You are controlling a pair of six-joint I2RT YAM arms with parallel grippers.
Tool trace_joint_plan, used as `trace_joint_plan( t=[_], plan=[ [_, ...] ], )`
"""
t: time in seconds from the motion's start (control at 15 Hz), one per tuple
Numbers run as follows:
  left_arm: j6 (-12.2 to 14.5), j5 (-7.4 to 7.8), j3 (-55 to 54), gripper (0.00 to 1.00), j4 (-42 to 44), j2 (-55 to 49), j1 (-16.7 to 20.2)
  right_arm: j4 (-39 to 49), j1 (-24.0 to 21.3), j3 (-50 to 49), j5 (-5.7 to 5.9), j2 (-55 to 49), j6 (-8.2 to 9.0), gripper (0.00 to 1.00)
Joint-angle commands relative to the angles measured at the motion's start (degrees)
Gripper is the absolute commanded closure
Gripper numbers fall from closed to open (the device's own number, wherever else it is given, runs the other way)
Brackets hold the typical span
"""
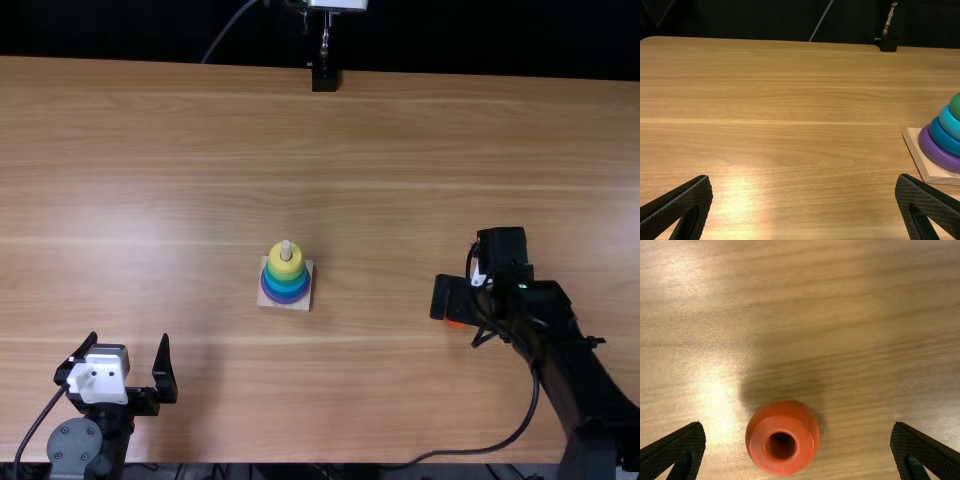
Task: Build the Hanoi tower: stack the rings onto the peg from bottom to top in this color order: purple, dark blue, light blue, dark green, light green, yellow, orange.
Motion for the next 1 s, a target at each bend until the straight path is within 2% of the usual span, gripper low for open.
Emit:
trace_joint_plan(
  t=[0.0, 0.4, 0.53, 0.6, 0.8, 0.87, 0.93],
  plan=[
    [0.72, -0.23, -5.78, 0.0, -4.92, -0.69, 0.48, 0.06, 0.25, -0.04, 0.51, 1.73, 3.18, 0.0],
    [0.72, -0.23, -5.78, 0.0, -4.92, -0.69, 0.48, -0.16, 0.25, -0.57, 0.62, 3.22, 4.02, 0.0],
    [0.72, -0.23, -5.78, 0.0, -4.92, -0.69, 0.48, -0.47, 0.25, -0.92, 0.62, 3.49, 7.08, 0.0],
    [0.72, -0.23, -5.78, 0.0, -4.92, -0.69, 0.48, -0.47, 0.25, -0.92, 0.62, 3.57, 7.71, 0.0],
    [0.72, -0.23, -5.78, 0.0, -4.82, -0.69, 0.48, -0.26, 0.16, -0.83, 0.62, 4.01, 7.82, 0.0],
    [0.72, -0.12, -5.78, 0.0, -4.82, -0.69, 0.48, -0.05, 0.16, -0.75, 0.62, 4.01, 8.03, 0.1],
    [0.72, -0.23, -5.78, 0.0, -4.82, -0.69, 0.48, 0.06, 0.16, -0.83, 0.83, 4.01, 8.03, 0.31]
  ],
)
